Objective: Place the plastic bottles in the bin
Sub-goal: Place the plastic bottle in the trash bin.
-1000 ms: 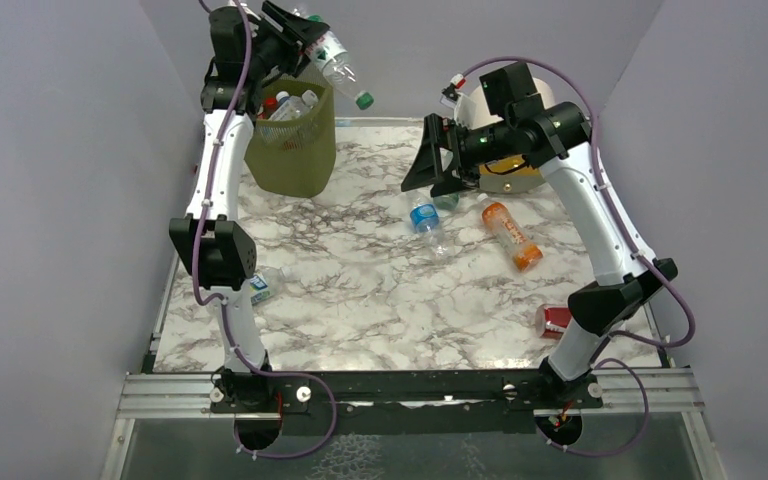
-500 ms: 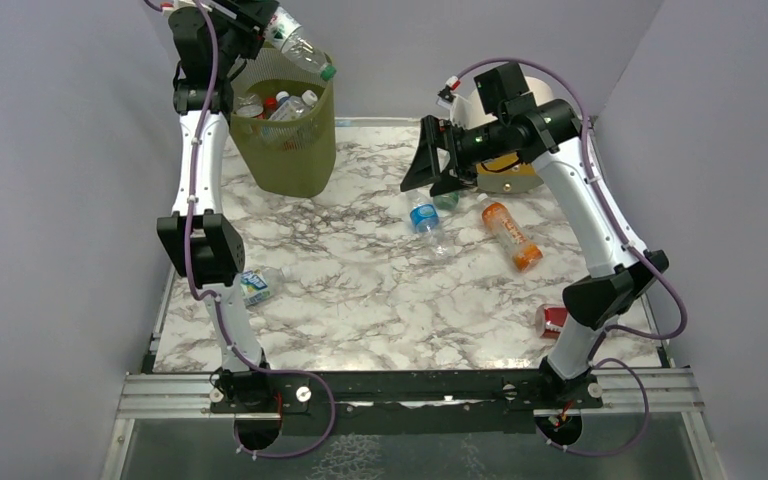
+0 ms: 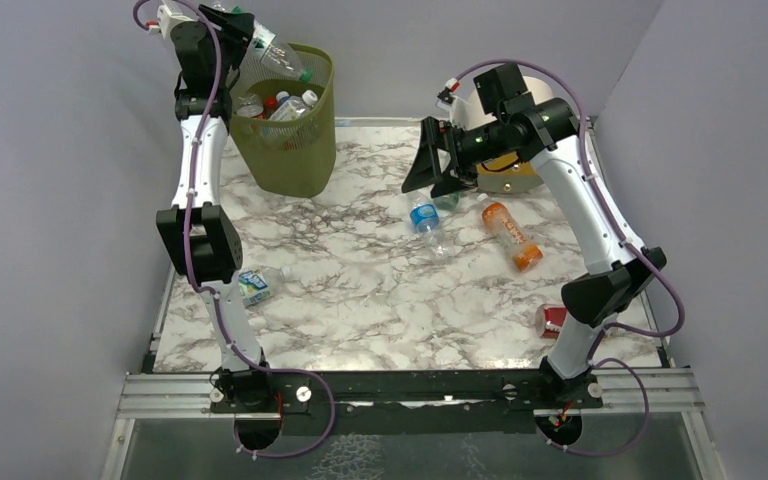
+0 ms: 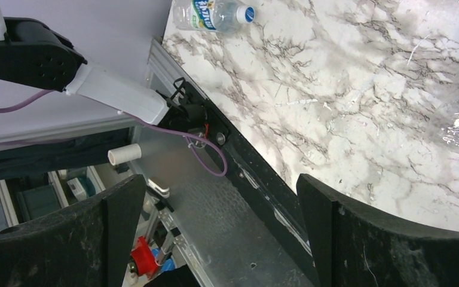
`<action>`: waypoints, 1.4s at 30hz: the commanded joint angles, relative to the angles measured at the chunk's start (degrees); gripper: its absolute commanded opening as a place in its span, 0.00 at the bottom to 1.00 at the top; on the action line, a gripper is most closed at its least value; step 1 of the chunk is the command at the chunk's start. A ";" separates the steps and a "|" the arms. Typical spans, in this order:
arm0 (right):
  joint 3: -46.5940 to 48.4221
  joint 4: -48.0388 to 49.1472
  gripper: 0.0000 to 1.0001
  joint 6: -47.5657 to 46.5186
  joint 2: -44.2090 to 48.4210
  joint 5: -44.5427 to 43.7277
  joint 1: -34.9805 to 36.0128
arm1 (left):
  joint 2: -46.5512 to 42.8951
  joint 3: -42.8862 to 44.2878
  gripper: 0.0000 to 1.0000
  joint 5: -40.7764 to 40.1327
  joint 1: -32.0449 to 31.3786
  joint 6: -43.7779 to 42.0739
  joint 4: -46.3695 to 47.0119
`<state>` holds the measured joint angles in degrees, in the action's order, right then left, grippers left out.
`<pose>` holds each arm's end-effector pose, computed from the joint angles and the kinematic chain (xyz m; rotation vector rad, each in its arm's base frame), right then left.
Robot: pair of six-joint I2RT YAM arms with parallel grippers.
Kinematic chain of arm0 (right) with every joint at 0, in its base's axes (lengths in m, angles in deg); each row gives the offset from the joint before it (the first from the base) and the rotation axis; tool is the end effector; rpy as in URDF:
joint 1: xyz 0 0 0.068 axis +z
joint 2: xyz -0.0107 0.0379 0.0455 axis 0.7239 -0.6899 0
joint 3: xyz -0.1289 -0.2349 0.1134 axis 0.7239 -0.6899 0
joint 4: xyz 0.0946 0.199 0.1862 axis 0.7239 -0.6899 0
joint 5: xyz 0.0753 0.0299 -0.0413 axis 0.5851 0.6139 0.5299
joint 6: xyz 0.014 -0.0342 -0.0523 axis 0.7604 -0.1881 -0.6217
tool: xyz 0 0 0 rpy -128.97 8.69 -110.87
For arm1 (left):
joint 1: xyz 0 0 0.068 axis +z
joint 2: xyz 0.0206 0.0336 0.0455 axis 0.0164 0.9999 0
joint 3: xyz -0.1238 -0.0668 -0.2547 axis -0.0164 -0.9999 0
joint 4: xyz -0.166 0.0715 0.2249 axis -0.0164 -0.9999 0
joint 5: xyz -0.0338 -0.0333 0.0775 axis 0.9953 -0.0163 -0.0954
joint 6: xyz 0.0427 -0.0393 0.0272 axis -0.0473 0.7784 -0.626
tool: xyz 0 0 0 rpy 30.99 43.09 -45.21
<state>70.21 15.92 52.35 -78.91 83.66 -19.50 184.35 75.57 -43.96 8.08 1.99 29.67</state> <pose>0.3306 0.2040 0.4554 -0.4666 2.5093 1.2254 0.5476 0.0625 0.4556 -0.7108 1.3508 -0.7799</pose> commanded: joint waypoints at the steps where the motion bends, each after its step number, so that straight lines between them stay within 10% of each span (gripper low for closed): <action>1: 1.46 -1.72 0.99 -1.38 -1.50 2.21 -0.41 | -1.57 0.52 0.58 -6.33 0.22 -4.79 2.71; 8: 0.95 -1.35 0.99 -1.66 -1.52 2.94 -0.59 | -3.64 -0.29 0.98 -6.58 -0.48 -9.00 -3.31; 25: -4.73 0.82 0.99 -0.38 -0.17 -2.59 -0.99 | -14.48 2.34 0.99 -4.82 1.05 -14.09 -23.87; 42: -14.03 5.12 0.91 0.49 -2.73 -26.90 -1.12 | -36.64 -27.89 0.99 13.43 1.03 -8.74 -35.86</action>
<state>60.90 17.41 52.43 -80.61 64.53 -20.25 151.11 50.10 -36.20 8.82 -7.08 -0.99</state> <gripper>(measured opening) 0.930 0.990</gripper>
